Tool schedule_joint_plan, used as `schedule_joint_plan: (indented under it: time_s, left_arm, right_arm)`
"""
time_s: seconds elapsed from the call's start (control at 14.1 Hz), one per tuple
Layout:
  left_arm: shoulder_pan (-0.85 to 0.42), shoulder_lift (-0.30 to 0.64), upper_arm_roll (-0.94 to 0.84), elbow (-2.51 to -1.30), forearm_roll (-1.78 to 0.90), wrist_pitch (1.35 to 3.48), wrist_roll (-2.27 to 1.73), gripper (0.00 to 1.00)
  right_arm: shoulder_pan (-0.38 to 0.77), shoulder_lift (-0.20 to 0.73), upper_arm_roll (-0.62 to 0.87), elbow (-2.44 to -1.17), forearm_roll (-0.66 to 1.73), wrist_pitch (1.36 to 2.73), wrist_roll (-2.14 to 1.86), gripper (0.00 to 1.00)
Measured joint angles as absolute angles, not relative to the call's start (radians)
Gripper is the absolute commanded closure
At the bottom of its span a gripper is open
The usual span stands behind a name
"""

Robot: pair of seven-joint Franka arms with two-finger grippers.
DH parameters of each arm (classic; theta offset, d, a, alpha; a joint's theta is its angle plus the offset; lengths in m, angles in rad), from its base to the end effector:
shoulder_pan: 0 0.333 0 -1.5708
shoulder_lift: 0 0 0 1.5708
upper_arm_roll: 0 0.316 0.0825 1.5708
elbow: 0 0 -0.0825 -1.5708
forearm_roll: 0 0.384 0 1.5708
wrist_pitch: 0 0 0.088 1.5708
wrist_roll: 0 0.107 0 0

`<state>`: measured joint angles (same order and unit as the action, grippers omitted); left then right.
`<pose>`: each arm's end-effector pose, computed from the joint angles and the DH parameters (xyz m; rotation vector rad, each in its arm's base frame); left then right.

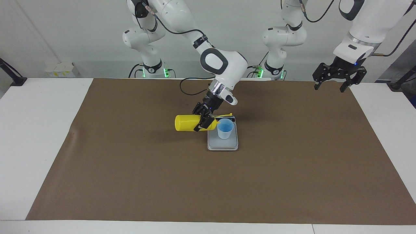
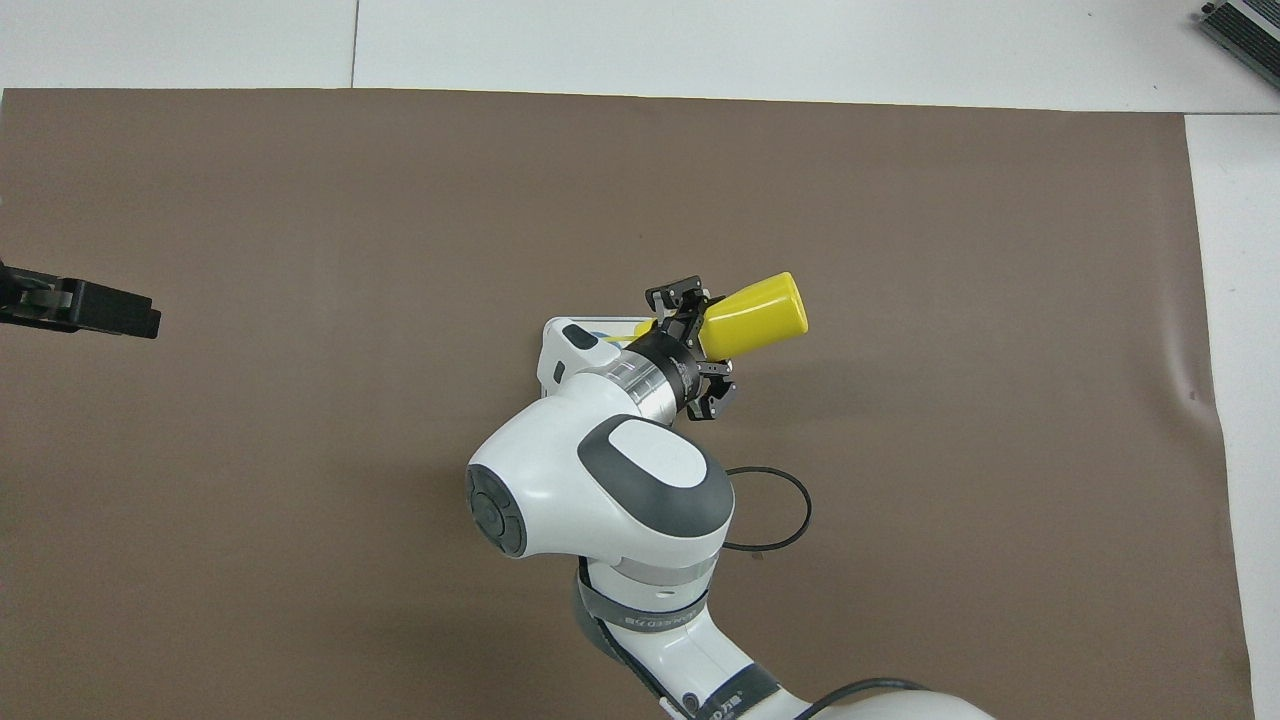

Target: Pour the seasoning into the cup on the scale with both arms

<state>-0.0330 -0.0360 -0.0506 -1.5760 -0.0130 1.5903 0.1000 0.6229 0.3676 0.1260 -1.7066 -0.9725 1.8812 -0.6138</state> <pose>0.5436 -0.0475 0.6436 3.1167 -0.2870 0.0788 0.5221 0.3896 0.3909 1.4494 1.7661 -0.1351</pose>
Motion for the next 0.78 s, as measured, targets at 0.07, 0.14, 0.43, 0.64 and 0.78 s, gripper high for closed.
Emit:
schedule_joint_plan:
  time_s: [0.07,0.14,0.43,0.64,0.78]
  left_arm:
    - [-0.033,-0.036,-0.051,-1.576,-0.013,1.590,0.100,0.00]
    - [-0.033,-0.036,-0.051,-1.576,-0.013,1.590,0.100,0.00]
    - [-0.033,-0.036,-0.051,-1.576,-0.013,1.590,0.100,0.00]
    - [-0.033,-0.036,-0.051,-1.576,-0.013,1.590,0.100,0.00]
    - [-0.033,-0.036,-0.051,-1.576,-0.013,1.590,0.100,0.00]
  right_arm:
    - [0.623,0.368,0.126,-1.706,-0.972,1.881,-0.613,1.00]
    - [0.623,0.368,0.126,-1.706,-0.972,1.881,-0.610,1.00]
    - [0.623,0.368,0.127,-1.703,-0.942,1.883,-0.582,1.00]
    - [0.617,0.362,0.125,-1.695,-0.869,1.910,-0.578,1.00]
    - [0.594,0.342,0.125,-1.689,-0.812,1.930,-0.578,1.00]
